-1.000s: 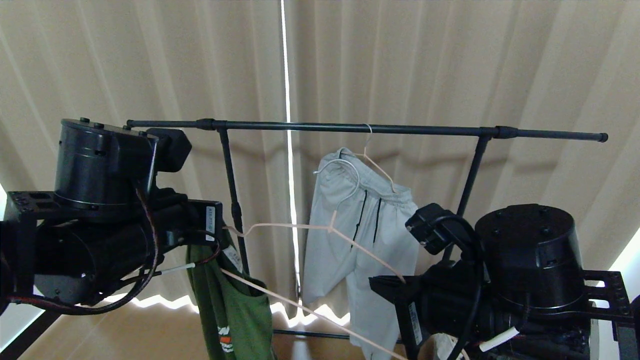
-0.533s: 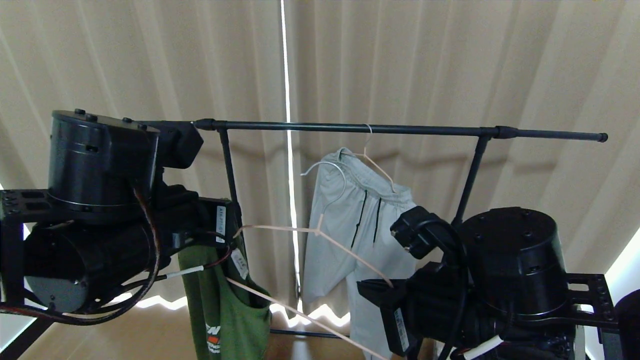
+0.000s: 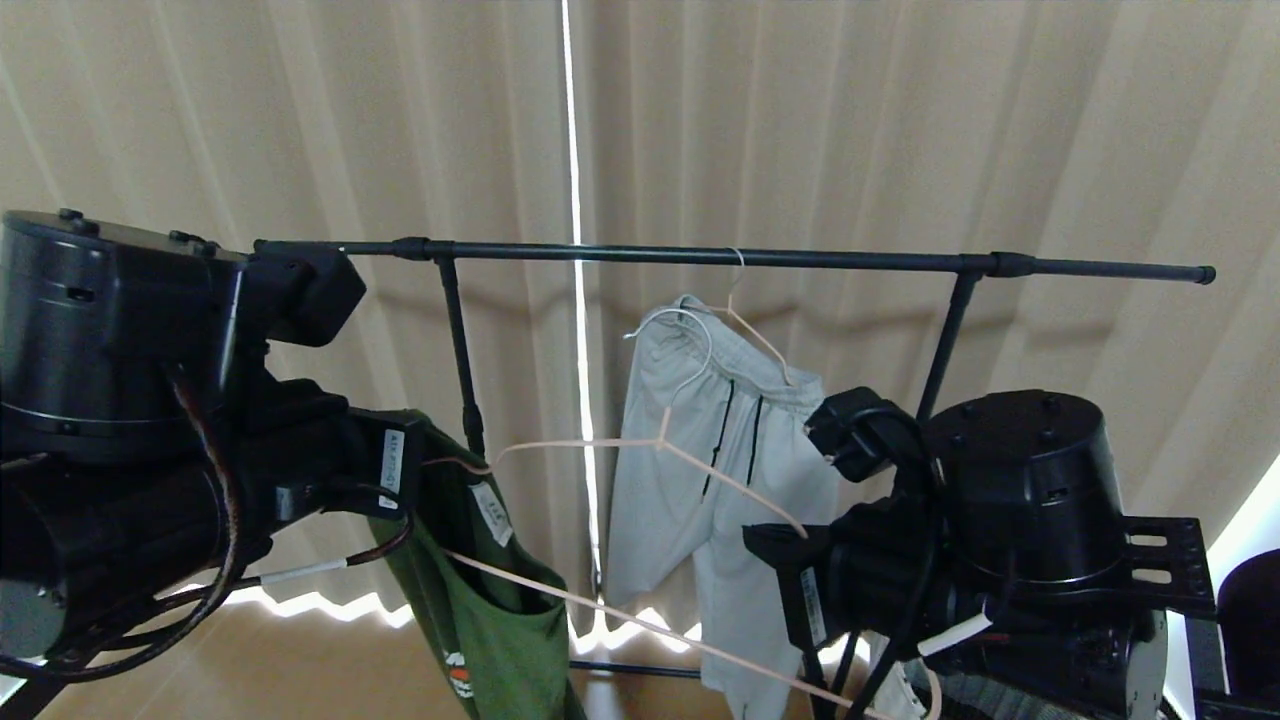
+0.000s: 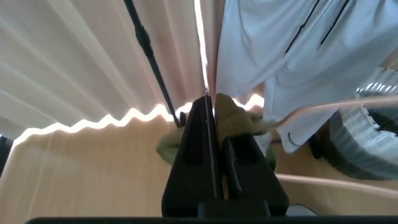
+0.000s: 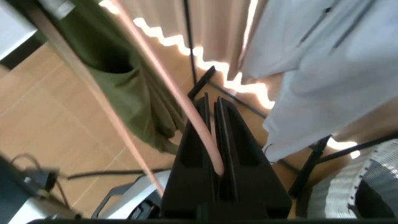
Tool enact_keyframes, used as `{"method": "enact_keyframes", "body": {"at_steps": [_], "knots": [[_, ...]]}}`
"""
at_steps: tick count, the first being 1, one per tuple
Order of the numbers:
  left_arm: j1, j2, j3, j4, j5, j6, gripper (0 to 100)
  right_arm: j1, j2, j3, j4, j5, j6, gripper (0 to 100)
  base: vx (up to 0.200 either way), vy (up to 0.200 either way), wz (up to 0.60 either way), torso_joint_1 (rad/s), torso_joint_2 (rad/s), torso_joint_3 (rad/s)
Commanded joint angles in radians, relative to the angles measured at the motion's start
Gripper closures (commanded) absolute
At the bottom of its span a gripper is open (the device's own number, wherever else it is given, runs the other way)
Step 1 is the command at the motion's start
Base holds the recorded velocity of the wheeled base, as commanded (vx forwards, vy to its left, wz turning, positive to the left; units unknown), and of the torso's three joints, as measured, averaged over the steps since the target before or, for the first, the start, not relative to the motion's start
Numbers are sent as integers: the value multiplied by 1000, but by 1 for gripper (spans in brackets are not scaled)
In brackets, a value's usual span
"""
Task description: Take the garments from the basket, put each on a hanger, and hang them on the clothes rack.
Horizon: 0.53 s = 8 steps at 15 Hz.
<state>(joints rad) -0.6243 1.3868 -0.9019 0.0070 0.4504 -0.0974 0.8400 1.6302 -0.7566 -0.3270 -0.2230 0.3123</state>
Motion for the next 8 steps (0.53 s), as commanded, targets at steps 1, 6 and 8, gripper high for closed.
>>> {"method": "enact_keyframes", "body": {"at_steps": [1, 6, 8], "knots": [[1, -15, -2, 2, 1, -1, 100, -29, -16, -4, -1, -9, 1, 100, 0, 0, 0, 0, 0, 0], [-49, 40, -51, -16, -4, -8, 100, -35, 10, -36, -1, -9, 1, 100, 0, 0, 0, 0, 0, 0], [-51, 89, -78, -56, -6, -10, 100, -4, 19, -40, -1, -9, 1, 100, 0, 0, 0, 0, 0, 0]]}}
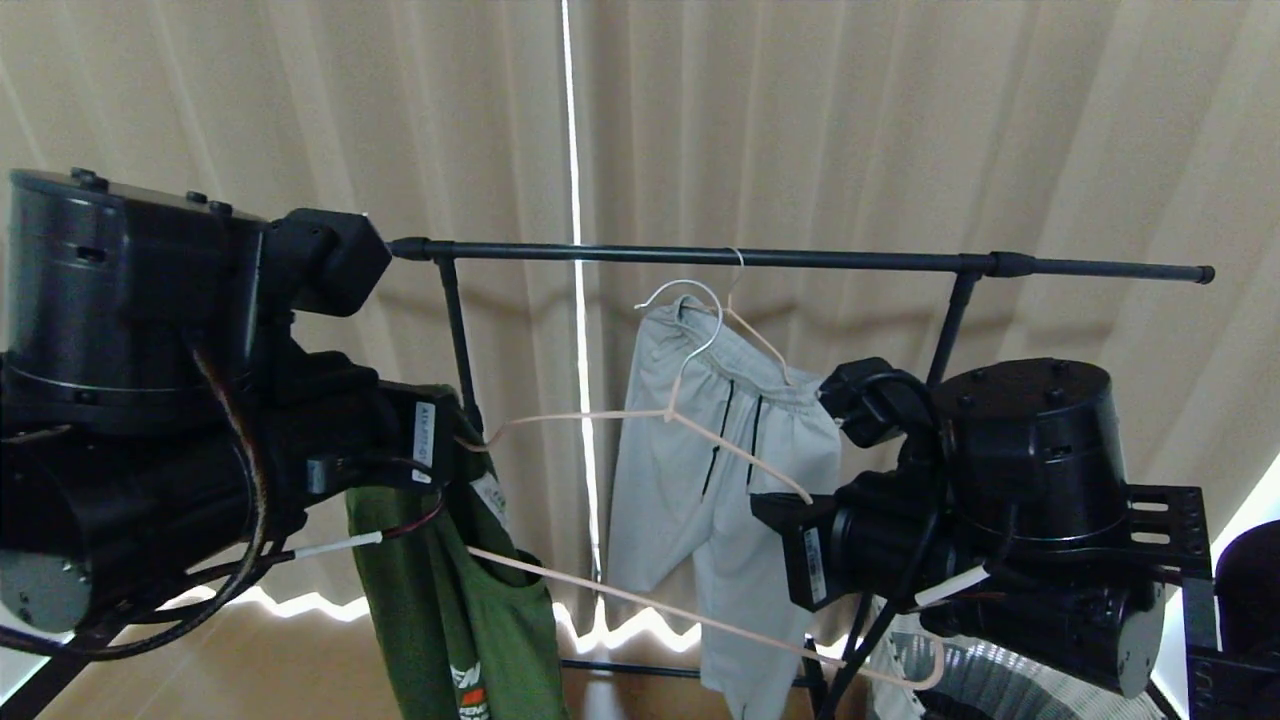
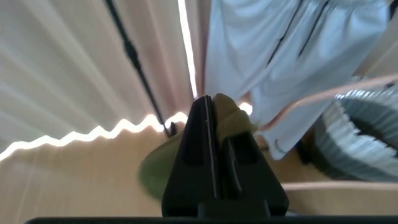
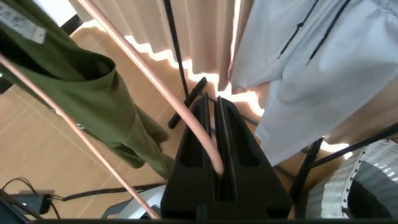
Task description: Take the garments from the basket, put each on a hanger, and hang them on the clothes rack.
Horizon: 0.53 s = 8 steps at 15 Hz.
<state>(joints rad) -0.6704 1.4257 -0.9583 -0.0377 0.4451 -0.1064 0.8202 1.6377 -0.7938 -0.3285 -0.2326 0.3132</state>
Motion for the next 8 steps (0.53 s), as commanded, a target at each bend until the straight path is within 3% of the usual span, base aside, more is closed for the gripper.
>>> {"method": "enact_keyframes", "body": {"at_steps": [1, 3, 5, 8], "knots": [[-6, 68, -31, -30, 1, -6, 100, 20, 18, -4, 0, 1, 0, 100, 0, 0, 0, 0, 0, 0], [-32, 91, -43, -50, -2, -18, 100, 42, 37, -15, -1, 2, 1, 100, 0, 0, 0, 0, 0, 0], [-72, 111, -91, -42, 3, -101, 100, 42, 64, -36, -1, 1, 1, 100, 0, 0, 0, 0, 0, 0], [-83, 111, -102, -42, 3, -104, 100, 42, 82, -58, 0, -4, 1, 100, 0, 0, 0, 0, 0, 0]]}}
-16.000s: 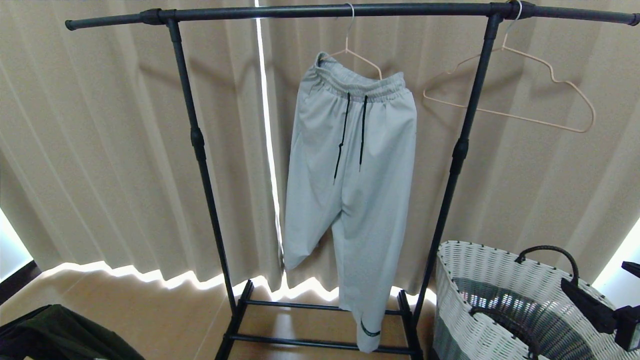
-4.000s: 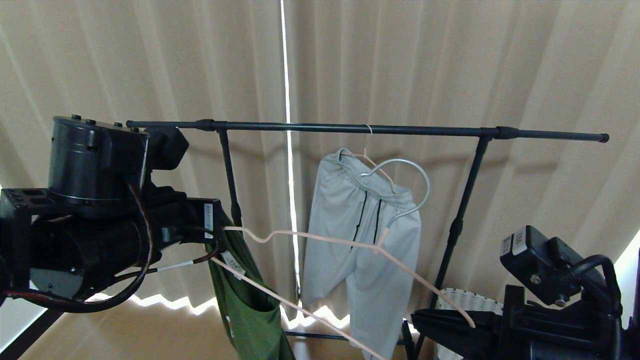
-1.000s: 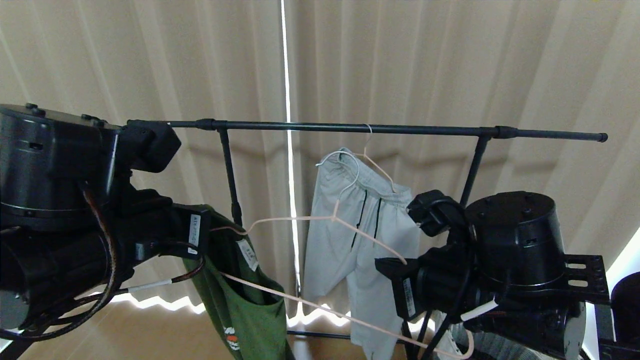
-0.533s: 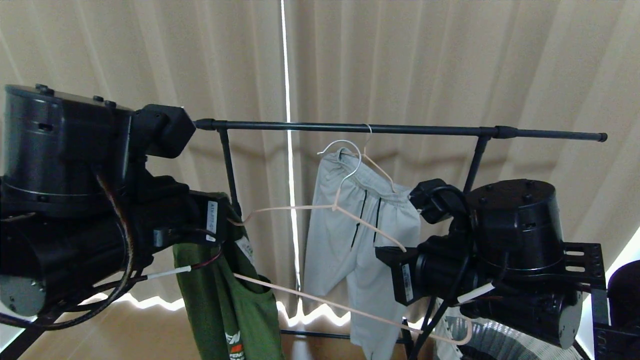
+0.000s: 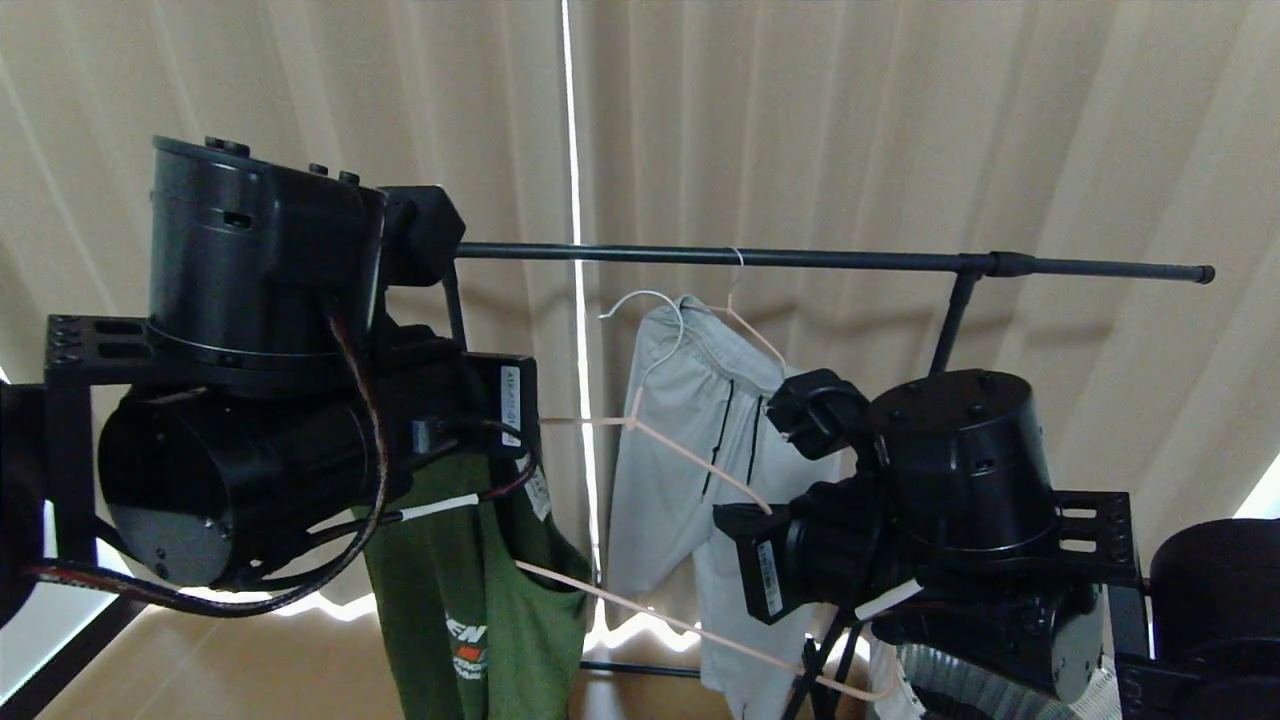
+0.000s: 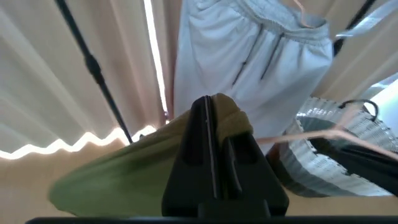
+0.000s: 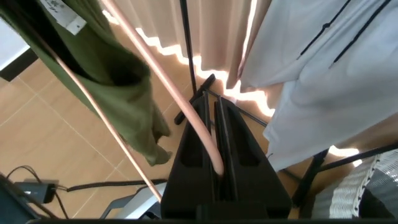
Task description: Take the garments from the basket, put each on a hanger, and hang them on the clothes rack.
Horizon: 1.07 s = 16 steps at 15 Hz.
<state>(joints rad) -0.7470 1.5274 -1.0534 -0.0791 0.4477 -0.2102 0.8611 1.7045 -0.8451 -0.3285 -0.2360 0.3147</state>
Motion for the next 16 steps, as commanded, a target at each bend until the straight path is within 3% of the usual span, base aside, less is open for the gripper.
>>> {"method": "enact_keyframes", "body": {"at_steps": [1, 3, 4, 7, 10, 16], "knots": [[-9, 10, -5, -1, 0, -1, 100, 1, 15, -5, 0, 0, 0, 100, 0, 0, 0, 0, 0, 0], [11, 0, 18, 2, 3, 28, 100, -2, 12, 1, 0, -28, 0, 100, 0, 0, 0, 0, 0, 0], [49, -27, 41, 1, 5, 77, 100, -10, 6, 9, 3, -62, -2, 100, 0, 0, 0, 0, 0, 0], [127, -81, 62, 6, 5, 121, 100, -97, -22, 17, 8, -102, -6, 100, 0, 0, 0, 0, 0, 0], [120, -121, 84, 73, 3, 120, 100, -154, -23, 1, 2, -120, -6, 100, 0, 0, 0, 0, 0, 0], [29, -98, 52, 78, -1, 86, 100, -139, 21, -48, 0, -154, -6, 100, 0, 0, 0, 0, 0, 0]]}}
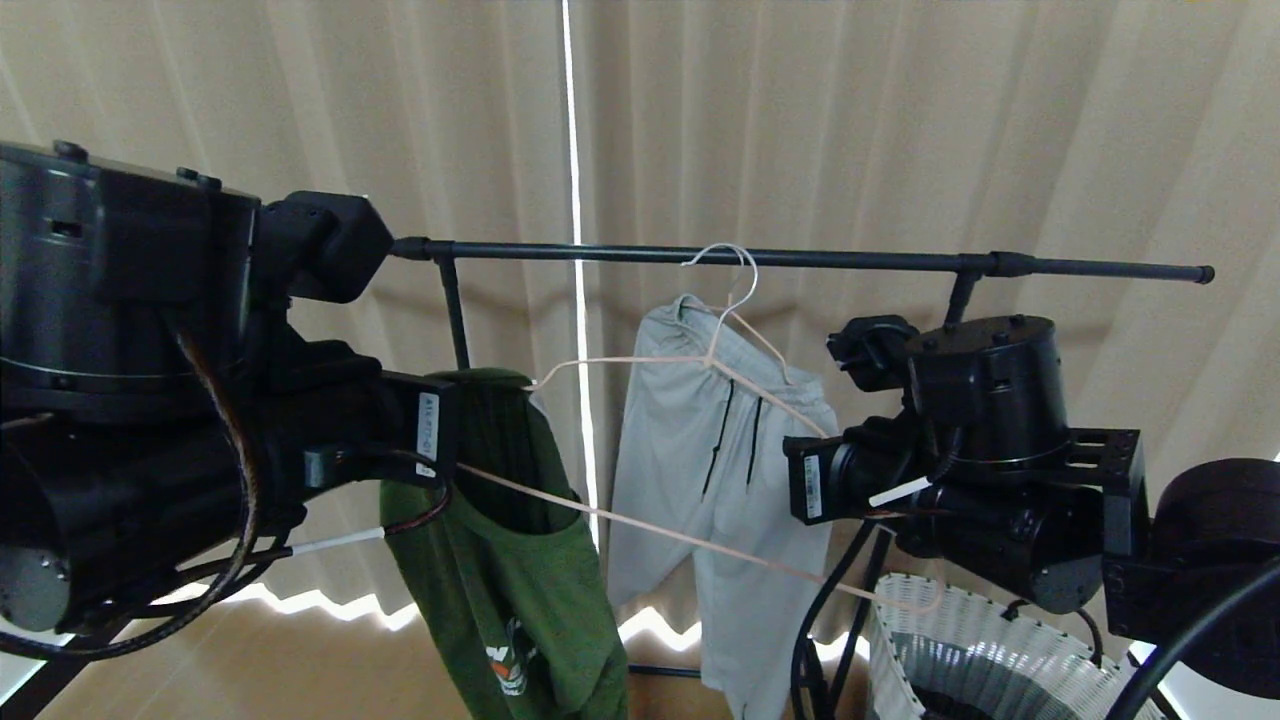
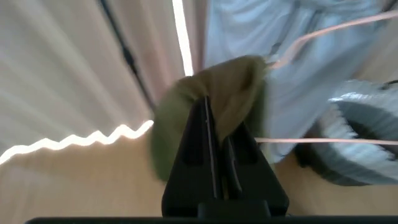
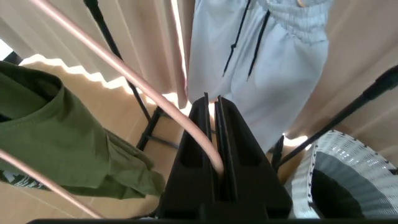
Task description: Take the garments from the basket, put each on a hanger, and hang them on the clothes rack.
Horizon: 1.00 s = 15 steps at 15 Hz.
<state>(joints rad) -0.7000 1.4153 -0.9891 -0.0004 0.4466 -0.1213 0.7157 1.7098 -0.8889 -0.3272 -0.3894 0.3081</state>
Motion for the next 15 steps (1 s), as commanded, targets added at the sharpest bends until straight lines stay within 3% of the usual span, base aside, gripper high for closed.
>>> {"method": "enact_keyframes", "body": {"at_steps": [1, 3, 11, 15], "knots": [[-47, 68, -57, -3, 1, -72, 100, 37, 39, -18, -1, -2, 2, 100, 0, 0, 0, 0, 0, 0], [-65, 122, -109, -1, 3, -120, 100, 74, 68, -39, -1, -11, 3, 100, 0, 0, 0, 0, 0, 0], [-85, 182, -131, -82, 3, -121, 100, 151, 100, -74, -1, -20, 5, 100, 0, 0, 0, 0, 0, 0], [-101, 142, -74, -92, -9, -58, 100, 151, 99, -73, -1, -20, 6, 100, 0, 0, 0, 0, 0, 0]]}}
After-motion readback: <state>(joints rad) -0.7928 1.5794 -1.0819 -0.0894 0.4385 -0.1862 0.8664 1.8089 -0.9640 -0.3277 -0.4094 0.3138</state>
